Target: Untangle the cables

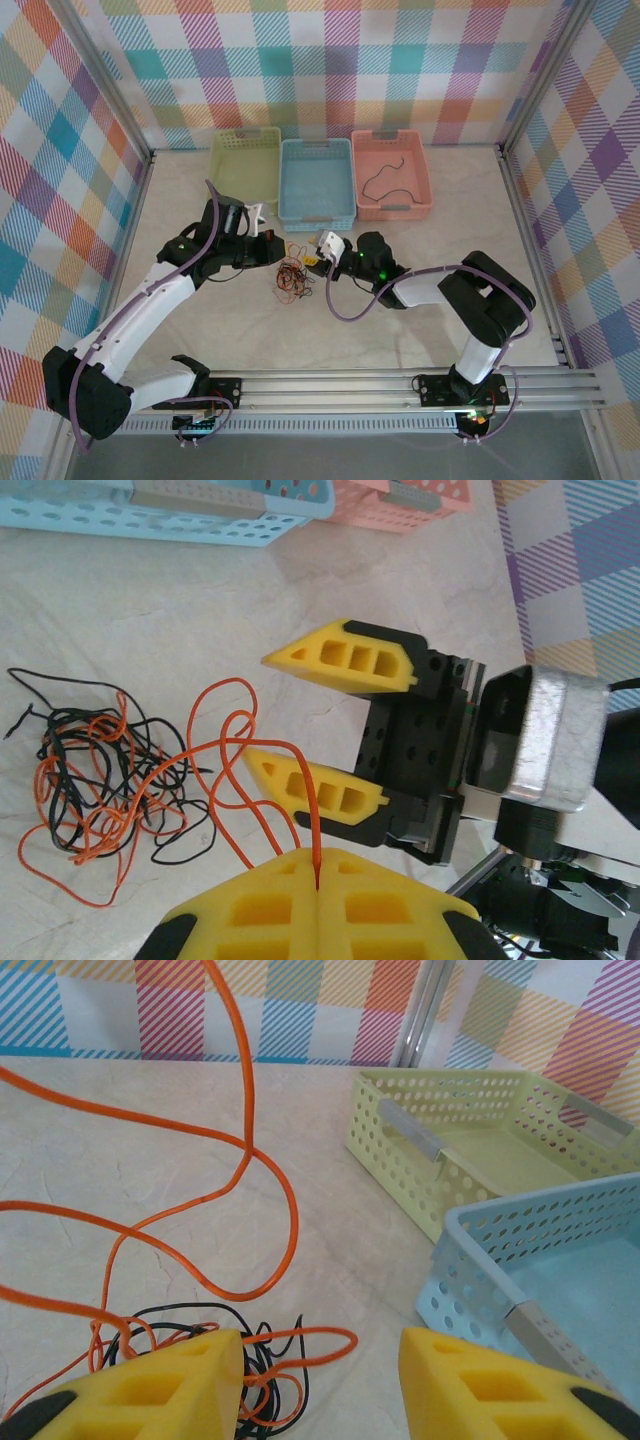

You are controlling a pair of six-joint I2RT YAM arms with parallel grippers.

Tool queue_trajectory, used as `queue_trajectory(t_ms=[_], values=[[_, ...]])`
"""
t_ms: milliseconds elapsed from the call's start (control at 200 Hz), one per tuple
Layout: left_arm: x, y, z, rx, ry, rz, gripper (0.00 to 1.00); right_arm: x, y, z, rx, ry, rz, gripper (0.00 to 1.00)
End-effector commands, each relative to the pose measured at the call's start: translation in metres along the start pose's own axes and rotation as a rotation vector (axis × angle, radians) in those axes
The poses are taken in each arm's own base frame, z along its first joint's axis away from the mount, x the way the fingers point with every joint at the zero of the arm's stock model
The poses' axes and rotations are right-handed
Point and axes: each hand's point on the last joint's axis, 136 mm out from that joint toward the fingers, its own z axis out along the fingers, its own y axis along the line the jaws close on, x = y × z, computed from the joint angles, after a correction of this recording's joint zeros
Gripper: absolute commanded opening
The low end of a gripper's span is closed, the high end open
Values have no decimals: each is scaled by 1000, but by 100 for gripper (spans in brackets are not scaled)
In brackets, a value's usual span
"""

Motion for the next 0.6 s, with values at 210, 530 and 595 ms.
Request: queue_trajectory(t_ms=[210,530,595], values=[[5,-10,0,61,4,22,0,-3,5,10,-42,8,11,44],[8,-6,-2,50,-11,23,0,2,-3,12,-4,38,18,19],[8,-4,-5,37,-22,23,0,3,-6,12,12,46,19,12]])
